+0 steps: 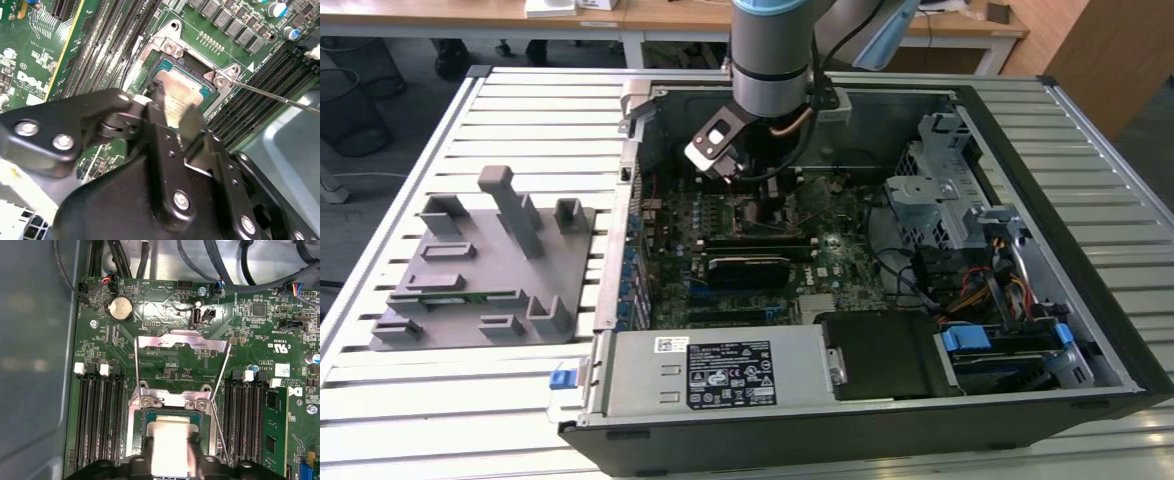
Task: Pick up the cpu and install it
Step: 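Place the cpu into insertion slot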
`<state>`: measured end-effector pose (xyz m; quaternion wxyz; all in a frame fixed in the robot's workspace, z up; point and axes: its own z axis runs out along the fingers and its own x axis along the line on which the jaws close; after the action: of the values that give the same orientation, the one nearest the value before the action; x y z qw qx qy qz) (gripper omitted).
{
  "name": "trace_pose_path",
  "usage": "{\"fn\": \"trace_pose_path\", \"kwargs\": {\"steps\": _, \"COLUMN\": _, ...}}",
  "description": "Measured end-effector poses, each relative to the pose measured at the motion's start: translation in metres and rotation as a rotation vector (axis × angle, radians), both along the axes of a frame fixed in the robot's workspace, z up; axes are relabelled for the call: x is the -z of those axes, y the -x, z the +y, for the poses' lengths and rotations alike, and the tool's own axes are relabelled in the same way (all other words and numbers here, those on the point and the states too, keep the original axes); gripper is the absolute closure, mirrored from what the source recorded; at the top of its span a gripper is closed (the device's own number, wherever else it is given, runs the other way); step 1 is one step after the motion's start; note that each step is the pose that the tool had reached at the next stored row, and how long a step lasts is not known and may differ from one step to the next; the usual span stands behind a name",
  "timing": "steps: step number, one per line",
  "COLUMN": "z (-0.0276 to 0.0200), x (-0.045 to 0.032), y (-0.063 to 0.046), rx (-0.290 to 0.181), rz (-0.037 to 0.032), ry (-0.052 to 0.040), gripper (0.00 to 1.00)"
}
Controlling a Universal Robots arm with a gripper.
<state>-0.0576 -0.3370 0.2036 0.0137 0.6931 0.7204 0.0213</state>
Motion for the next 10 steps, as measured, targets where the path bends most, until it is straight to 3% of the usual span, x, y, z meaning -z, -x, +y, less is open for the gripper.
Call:
{"fn": "trace_pose_path", "kwargs": {"steps": 2, "z": 0.0000, "x": -0.0002, "y": -0.0001, "rx": 0.005, "rz": 0.0001, "ry": 0.0000, "gripper": 0.69}}
{"fn": "trace_pose_path", "kwargs": {"steps": 10, "z": 0.0000, "x": -0.0014, "y": -0.0003, "rx": 0.024, "rz": 0.0017, "ry": 0.0012, "gripper": 0.89}}
